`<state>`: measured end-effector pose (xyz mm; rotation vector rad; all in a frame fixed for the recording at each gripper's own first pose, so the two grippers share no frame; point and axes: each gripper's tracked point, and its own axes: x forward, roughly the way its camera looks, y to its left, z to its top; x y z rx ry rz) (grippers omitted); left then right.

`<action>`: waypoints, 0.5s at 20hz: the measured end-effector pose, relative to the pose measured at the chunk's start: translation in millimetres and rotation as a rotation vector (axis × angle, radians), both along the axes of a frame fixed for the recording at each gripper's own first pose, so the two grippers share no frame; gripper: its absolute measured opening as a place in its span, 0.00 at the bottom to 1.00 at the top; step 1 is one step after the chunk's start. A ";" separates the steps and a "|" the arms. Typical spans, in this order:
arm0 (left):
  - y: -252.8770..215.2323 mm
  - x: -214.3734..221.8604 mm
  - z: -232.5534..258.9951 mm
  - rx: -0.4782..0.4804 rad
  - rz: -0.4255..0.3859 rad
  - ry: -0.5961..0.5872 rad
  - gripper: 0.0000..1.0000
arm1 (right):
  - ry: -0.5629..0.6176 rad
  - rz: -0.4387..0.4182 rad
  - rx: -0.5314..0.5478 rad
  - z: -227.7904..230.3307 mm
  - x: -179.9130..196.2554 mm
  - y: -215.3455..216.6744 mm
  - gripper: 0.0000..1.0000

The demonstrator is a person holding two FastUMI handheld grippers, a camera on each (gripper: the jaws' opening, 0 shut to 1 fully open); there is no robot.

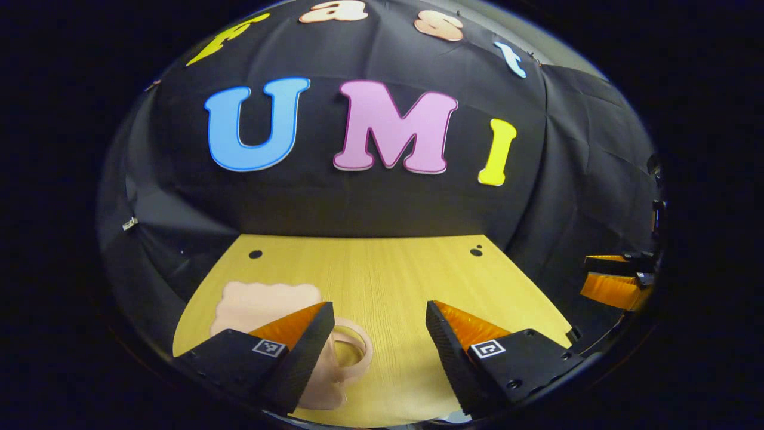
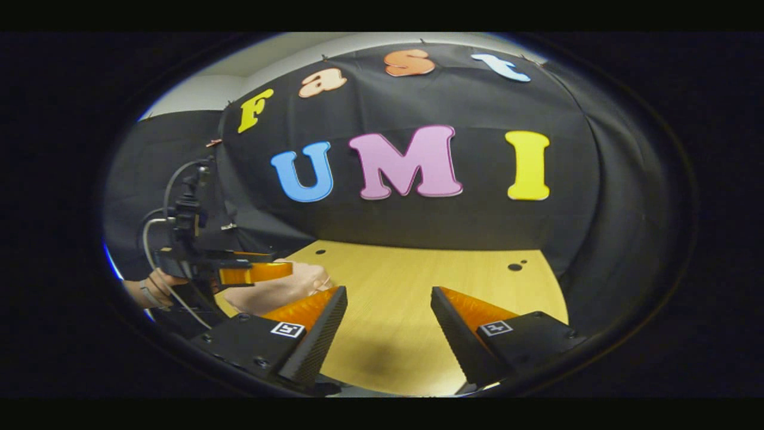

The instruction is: First open the suitcase, pack the skin care products into it, and then close the suitcase.

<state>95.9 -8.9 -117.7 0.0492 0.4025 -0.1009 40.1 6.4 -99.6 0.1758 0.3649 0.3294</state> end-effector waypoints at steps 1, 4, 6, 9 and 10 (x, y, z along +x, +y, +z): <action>-4.5 -7.6 17.3 -0.005 0.014 -0.046 0.96 | -0.038 -0.009 -0.011 10.0 1.9 -3.4 0.90; -5.0 -33.8 56.8 -0.008 0.070 -0.154 0.96 | -0.138 -0.028 -0.045 40.5 3.8 -7.8 0.92; -11.2 -43.6 73.4 -0.040 0.084 -0.199 0.96 | -0.197 -0.044 -0.063 58.9 4.7 -8.8 0.93; -12.6 -47.1 93.7 -0.069 0.092 -0.251 0.96 | -0.259 -0.091 -0.077 84.7 4.6 -9.2 0.95; -9.5 -48.8 106.6 -0.068 0.082 -0.281 0.96 | -0.282 -0.118 -0.068 95.6 3.8 -9.2 0.95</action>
